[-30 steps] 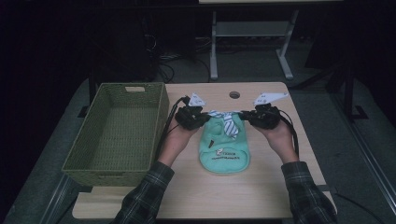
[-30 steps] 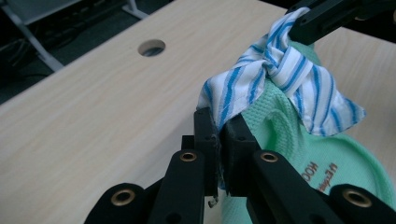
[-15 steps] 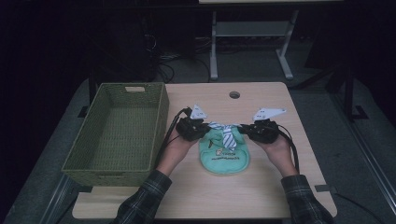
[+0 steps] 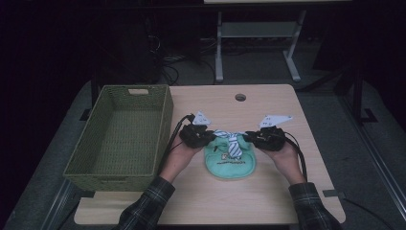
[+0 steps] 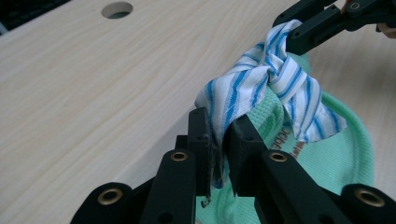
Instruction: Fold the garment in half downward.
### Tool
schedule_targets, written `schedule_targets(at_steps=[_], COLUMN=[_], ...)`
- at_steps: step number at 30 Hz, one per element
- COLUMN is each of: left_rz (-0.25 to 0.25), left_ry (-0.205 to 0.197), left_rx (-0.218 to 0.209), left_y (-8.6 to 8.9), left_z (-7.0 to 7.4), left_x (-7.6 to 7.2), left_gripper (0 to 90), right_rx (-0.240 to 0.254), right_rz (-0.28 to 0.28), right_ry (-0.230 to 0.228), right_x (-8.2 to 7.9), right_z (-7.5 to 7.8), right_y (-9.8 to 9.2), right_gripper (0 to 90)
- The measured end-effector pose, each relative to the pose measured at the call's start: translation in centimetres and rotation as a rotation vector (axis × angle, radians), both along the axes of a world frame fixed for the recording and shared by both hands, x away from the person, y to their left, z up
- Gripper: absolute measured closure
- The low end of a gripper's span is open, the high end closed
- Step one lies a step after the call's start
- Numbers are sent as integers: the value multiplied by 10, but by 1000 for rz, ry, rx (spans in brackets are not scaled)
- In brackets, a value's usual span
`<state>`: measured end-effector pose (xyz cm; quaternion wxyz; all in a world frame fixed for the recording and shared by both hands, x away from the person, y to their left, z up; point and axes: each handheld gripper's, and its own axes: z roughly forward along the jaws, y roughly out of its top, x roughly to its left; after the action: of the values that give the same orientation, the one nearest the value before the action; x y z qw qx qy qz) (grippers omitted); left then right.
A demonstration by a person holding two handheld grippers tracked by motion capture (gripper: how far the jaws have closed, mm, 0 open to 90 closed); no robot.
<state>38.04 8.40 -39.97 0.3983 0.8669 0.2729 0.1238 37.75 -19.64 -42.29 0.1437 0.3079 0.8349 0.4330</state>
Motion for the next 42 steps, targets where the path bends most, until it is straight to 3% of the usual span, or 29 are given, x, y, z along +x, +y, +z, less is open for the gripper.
schedule_targets(at_steps=[10, 13, 27, 37, 42], left_rz=[-13, -18, -47, -94, -107], left_ry=[24, 39, 100, 157, 164], left_rx=[-5, -4, -18, -36, -41], left_y=[1, 1, 2, 7, 8], left_z=[-4, -6, -14, -19, -20], left_x=[-8, -10, -22, -34, -40], left_gripper=[771, 758, 701, 664, 636], right_rx=[-8, -7, -20, -21, -19], right_rz=[16, 18, 39, 66, 74], right_ry=[9, 29, 39, 47, 57], right_x=[-11, -14, -30, -42, -48], right_z=[-4, -6, -11, -13, -13], right_y=[-1, -1, -4, -6, -7], right_gripper=[748, 736, 696, 684, 678])
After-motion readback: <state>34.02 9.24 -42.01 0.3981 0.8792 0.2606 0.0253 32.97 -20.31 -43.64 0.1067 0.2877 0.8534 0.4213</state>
